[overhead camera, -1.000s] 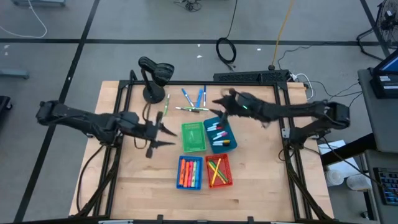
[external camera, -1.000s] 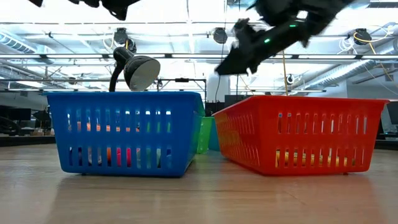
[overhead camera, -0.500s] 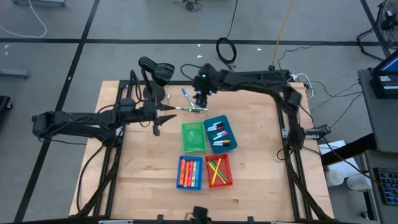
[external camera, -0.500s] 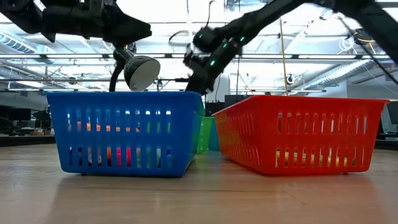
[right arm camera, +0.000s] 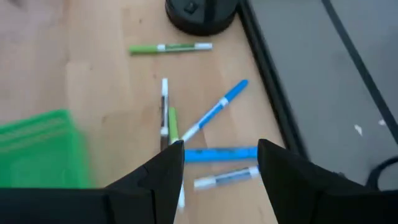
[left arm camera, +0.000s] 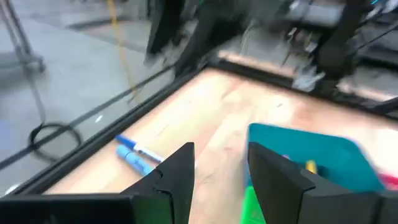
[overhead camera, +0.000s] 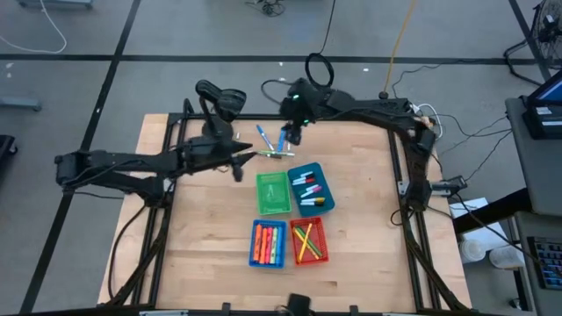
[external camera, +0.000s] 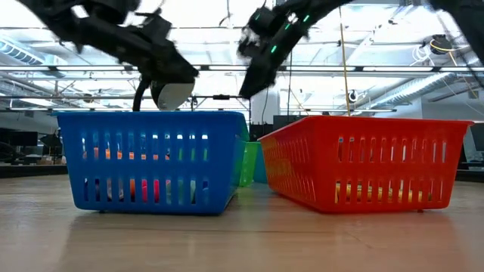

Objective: Pick & Place Markers
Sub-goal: Put the blue highlighter pen into the blue bin

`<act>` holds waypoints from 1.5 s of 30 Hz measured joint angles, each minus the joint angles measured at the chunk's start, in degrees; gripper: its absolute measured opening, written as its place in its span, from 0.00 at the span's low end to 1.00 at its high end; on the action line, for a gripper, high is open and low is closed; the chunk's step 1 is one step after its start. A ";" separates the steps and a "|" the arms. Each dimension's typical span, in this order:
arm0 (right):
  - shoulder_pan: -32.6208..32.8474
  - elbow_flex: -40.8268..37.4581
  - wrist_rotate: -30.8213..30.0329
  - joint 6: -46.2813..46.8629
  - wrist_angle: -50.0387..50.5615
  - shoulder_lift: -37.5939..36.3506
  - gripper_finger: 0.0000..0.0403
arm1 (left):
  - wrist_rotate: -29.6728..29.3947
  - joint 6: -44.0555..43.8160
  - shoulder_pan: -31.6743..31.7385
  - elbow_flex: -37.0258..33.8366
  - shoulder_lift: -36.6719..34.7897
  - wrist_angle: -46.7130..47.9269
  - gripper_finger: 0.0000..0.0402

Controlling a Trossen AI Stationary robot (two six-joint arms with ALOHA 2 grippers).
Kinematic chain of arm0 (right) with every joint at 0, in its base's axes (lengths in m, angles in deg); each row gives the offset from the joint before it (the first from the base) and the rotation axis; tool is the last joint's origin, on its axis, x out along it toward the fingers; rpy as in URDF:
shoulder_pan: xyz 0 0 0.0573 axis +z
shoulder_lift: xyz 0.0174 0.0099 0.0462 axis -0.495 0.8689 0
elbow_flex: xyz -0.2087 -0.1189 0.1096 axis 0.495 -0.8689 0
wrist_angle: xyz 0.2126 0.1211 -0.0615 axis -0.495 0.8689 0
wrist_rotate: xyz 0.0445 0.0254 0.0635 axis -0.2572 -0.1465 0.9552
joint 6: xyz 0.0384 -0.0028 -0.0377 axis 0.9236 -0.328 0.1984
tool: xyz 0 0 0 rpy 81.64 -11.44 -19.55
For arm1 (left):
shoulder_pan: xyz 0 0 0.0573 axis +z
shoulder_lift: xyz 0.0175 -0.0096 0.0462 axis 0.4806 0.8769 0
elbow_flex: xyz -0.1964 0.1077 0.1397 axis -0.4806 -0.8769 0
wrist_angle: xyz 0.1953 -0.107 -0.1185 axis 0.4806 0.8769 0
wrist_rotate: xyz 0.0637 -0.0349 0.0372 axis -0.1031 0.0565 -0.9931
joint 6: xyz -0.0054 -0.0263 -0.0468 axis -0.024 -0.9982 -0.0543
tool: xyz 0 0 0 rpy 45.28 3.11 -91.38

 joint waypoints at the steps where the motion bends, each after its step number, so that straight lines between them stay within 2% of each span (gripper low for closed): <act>1: -0.03 -0.74 -0.01 0.36 0.34 -2.29 0.48 | -0.65 -0.03 0.03 2.20 2.58 1.54 0.38; 6: -0.20 -9.49 0.12 2.97 -0.72 -16.81 0.48 | -0.45 0.82 3.01 16.50 15.73 11.45 0.38; 10: -0.27 -22.06 -0.21 5.01 -5.75 -31.39 0.48 | 2.67 -1.29 7.21 29.35 25.61 23.14 0.38; 14: 0.47 -38.65 -0.08 7.28 -19.11 -46.29 0.48 | 2.10 -3.05 10.71 42.93 36.04 38.94 0.38; 18: 1.83 -54.22 0.01 8.47 -33.96 -57.68 0.48 | 2.84 -6.78 13.24 55.83 46.47 52.42 0.38; 22: 2.93 -64.99 0.02 8.39 -44.50 -64.91 0.48 | 4.94 -8.23 13.92 64.14 54.78 57.63 0.38; 26: 3.19 -70.92 -0.01 7.51 -50.25 -68.60 0.48 | 6.79 -10.52 13.92 67.78 60.40 58.12 0.38; 31: 3.19 -71.34 -0.01 6.14 -51.15 -70.49 0.48 | 7.03 -12.29 14.49 68.65 64.16 58.81 0.38; 39: 3.19 -71.34 0.32 5.31 -51.29 -70.63 0.48 | 6.98 -13.70 15.62 68.67 64.35 59.99 0.32; 45: 3.19 -71.34 0.41 6.26 -53.21 -70.65 0.48 | 12.41 -12.67 17.03 68.68 64.94 61.38 0.25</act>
